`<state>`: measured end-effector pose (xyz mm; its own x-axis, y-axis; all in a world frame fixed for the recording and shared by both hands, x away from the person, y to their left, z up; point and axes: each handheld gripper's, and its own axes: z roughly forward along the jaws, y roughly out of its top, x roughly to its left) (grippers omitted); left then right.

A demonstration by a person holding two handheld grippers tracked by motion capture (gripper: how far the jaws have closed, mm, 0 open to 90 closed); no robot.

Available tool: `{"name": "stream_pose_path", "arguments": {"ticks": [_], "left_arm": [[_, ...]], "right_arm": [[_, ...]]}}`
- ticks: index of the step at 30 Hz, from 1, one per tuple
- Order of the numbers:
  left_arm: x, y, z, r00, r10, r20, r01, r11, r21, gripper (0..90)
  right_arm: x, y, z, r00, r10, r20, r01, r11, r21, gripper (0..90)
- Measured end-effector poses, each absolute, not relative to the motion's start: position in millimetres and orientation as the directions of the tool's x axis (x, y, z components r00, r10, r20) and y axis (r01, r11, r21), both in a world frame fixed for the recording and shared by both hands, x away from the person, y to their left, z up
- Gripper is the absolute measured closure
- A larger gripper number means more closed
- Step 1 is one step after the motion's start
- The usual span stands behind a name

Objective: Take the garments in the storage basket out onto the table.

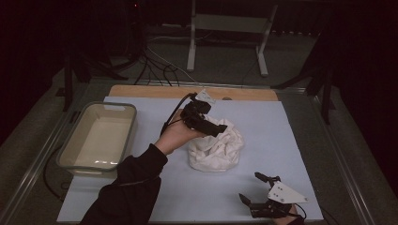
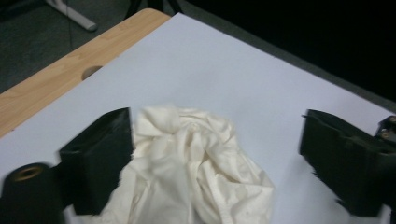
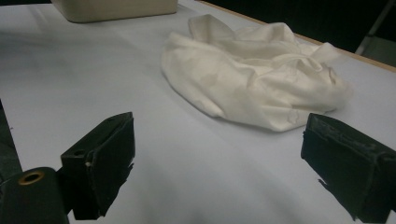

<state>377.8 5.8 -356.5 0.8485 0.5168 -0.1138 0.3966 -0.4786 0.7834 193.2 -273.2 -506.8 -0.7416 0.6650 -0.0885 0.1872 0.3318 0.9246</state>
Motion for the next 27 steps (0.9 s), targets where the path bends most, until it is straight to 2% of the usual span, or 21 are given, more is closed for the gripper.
{"name": "stream_pose_path", "arguments": {"ticks": [2,3,10,20,27], "left_arm": [[376.4,7.3,-357.5,0.864,0.489,-0.123,0.385,-0.482,0.787,4.6],[375.2,7.9,-357.5,0.874,0.472,-0.119,0.371,-0.487,0.791,0.3],[368.8,16.5,-353.9,0.888,0.450,-0.092,0.333,-0.492,0.804,0.0],[364.0,35.2,-346.4,0.893,0.438,-0.104,0.331,-0.482,0.811,0.0],[360.2,50.0,-348.1,0.903,0.422,-0.082,0.311,-0.511,0.801,0.0]], "right_arm": [[193.1,-273.0,-506.7,-0.740,0.667,-0.086,0.188,0.329,0.925,10.2],[193.0,-273.6,-506.0,-0.741,0.667,-0.085,0.187,0.326,0.927,10.2],[193.1,-273.3,-506.0,-0.737,0.671,-0.087,0.188,0.326,0.926,10.2],[193.5,-272.0,-506.8,-0.736,0.672,-0.084,0.191,0.325,0.926,10.2],[193.6,-270.8,-506.7,-0.738,0.669,-0.084,0.195,0.331,0.923,10.2]]}}
